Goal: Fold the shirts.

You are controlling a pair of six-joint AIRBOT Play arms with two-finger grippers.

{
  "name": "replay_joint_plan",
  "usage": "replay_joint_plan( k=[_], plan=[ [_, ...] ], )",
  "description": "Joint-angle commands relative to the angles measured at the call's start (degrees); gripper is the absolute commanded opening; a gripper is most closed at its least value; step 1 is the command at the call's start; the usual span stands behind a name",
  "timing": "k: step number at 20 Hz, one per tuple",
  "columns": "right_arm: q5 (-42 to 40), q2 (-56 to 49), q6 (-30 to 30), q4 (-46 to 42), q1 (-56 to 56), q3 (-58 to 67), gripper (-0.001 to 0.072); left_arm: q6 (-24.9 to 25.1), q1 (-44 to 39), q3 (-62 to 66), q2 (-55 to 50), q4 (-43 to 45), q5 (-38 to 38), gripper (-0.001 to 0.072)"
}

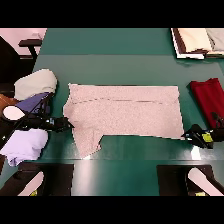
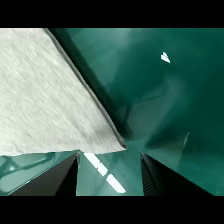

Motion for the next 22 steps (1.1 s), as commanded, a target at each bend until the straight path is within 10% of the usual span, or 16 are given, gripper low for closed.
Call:
replay_joint_plan(
  k=[1,6,14,22],
  plan=[
    [-5.49,-4.61,-0.92,2.78,4.44,0.17,0.041,-0.02,0.0,0.09,0.07,0.09,0.09,0.0019],
    [-5.25,-6.56,-0.79,-1.66,14.4,5.6,0.0025,0.37,0.0,1.38,0.31,1.88,-4.24,0.0017],
    [11.02,13.66,1.53,-15.28,19.74,6.78,0.0013,-6.36,0.0,2.16,16.24,11.65,-20.68,0.0017],
    [4.15,7.69,3.41,-9.42,20.5,16.24,0.0012,-3.39,0.0,10.21,5.05,11.13,-9.99,0.0017]
  ],
)
